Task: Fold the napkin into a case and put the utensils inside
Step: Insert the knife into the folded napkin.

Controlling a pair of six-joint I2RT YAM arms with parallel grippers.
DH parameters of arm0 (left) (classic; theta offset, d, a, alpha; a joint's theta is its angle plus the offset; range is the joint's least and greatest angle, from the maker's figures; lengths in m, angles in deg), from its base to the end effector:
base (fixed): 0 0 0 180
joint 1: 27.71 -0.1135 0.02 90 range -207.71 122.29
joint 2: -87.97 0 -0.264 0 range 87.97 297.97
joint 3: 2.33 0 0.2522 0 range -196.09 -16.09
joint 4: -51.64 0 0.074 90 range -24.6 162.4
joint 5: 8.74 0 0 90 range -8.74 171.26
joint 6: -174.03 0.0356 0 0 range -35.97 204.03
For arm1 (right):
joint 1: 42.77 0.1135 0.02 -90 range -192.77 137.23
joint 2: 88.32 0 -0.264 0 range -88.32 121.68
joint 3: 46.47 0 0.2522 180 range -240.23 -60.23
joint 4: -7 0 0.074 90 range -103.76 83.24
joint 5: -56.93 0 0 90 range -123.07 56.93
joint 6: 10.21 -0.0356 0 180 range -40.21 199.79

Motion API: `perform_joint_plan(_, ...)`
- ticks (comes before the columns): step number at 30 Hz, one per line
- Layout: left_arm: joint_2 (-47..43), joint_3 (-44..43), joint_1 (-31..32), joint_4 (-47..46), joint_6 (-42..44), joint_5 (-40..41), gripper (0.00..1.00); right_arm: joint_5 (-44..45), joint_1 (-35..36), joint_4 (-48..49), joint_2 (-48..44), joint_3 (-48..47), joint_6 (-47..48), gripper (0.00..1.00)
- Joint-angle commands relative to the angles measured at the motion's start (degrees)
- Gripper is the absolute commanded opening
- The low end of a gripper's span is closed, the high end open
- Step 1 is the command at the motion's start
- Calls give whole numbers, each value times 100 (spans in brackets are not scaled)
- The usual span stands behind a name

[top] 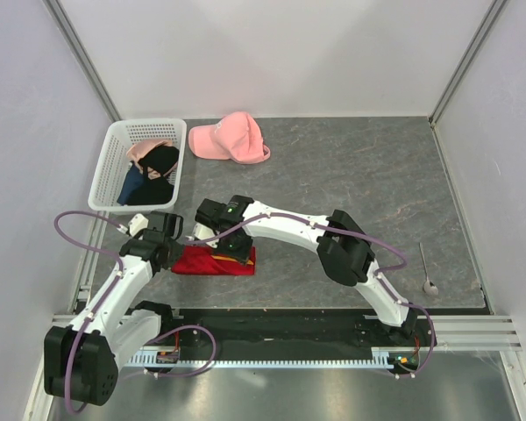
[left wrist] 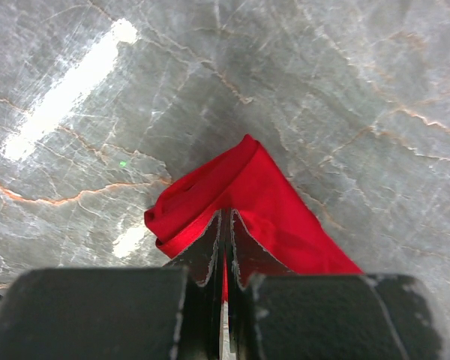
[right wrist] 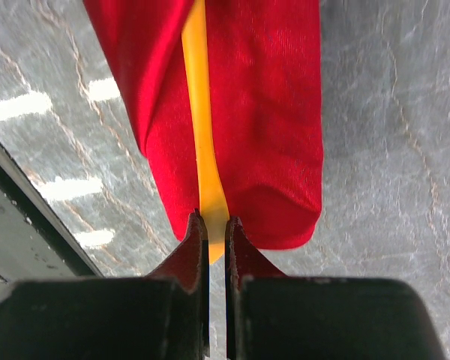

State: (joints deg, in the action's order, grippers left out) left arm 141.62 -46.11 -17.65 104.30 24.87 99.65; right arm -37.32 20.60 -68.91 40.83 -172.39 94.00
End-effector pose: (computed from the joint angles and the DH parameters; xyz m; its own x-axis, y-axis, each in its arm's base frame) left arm 0.1612 -0.0172 0.1873 -0.4671 -0.7446 -0.4768 -0.7386 0.6251 -0.2526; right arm 0.2034 0.4116 0.1965 -0.2064 -0.9577 -0.2005 -0.9783 0.2057 0.0243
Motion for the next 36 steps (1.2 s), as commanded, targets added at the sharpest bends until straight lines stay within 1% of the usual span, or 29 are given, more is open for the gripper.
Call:
perform_joint_plan(1, 14, 5, -31, -163, -131, 209, 2, -102, 35, 63, 181, -376, -86, 0)
perform_joint_plan(10, -100, -13, -31, -154, -105, 138, 2, -173, 61, 54, 340, -447, -60, 0)
perform_joint_plan(15, -118, -56, -40, -163, -96, 103, 2, -138, 70, 71, 375, -351, -7, 3)
perform_joint_plan(19, -153, -65, -31, -154, -87, 77, 2, -146, 96, 142, 419, -368, -7, 2)
perform_joint_plan(23, -214, -92, -31, -128, -87, 86, 2, -234, 105, 177, 437, -342, 2, 6)
perform_joint_plan(25, -232, -118, -31, -101, -79, 94, 2, -243, 105, 221, 419, -289, -7, 10)
perform_joint_plan(26, -241, -144, -31, -93, -70, 86, 2, -225, 105, 247, 393, -263, -7, 13)
perform_joint_plan(27, -232, -153, -31, -84, -61, 86, 2, -225, 105, 291, 366, -176, -7, 18)
perform_joint_plan(29, -250, -171, -31, -75, -61, 94, 2, -234, 105, 388, 261, -87, 2, 23)
perform_joint_plan(30, -258, -171, -31, -58, -52, 103, 2, -191, 105, 414, 217, -35, -7, 32)
perform_joint_plan(34, -320, -180, -31, -40, -52, 103, 2, -120, 105, 519, 42, 62, -33, 40)
perform_joint_plan(35, -329, -197, -31, -31, -52, 112, 2, -102, 105, 528, -3, 63, -42, 47)
perform_joint_plan(36, -337, -206, -31, -14, -43, 103, 2, -102, 105, 537, -12, 71, -51, 96)
